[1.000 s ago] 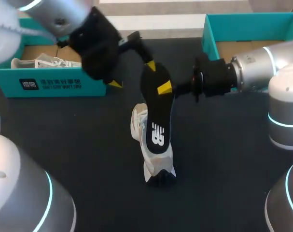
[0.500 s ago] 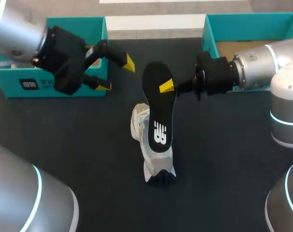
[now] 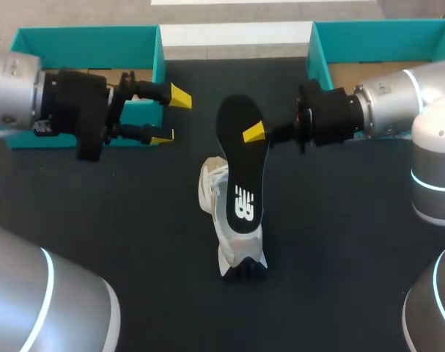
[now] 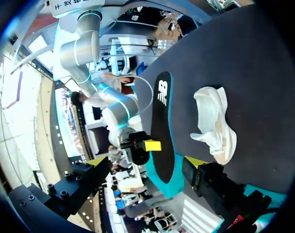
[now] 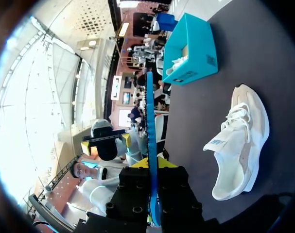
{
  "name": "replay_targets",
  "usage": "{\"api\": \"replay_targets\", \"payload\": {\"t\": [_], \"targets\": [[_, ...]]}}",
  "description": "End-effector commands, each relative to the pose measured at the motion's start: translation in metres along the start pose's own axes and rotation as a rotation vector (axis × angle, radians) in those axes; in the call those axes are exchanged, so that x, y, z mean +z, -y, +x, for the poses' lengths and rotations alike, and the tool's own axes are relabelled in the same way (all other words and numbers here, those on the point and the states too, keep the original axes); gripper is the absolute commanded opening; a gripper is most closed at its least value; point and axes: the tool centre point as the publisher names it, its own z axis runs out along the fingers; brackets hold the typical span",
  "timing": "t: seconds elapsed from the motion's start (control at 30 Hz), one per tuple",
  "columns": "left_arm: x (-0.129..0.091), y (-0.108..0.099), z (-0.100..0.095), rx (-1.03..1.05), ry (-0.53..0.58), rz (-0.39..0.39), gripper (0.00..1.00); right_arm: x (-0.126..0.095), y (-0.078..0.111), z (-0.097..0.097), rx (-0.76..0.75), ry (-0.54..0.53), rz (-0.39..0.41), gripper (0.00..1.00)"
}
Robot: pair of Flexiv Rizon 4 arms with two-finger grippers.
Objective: Take the shoe out of the shoebox, open the shoe tongue, remove and reinsert the insole, then place the shoe into the shoebox
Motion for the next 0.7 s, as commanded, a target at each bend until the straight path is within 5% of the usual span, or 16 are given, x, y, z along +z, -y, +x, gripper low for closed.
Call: {"api": "replay_targets", "payload": {"t": [0.03,0.7], "targets": [[0.003,0.003,0.008,0.023,0.139,-0.014,1.0,0.002,0.004,0.002,0.001,0.002,-0.007,0.0],[0.053,-0.011,0.037,-0.036,0.302,-0.081,1.0,0.032,0.01,0.018,0.084,-0.126,0.012,0.0]]}}
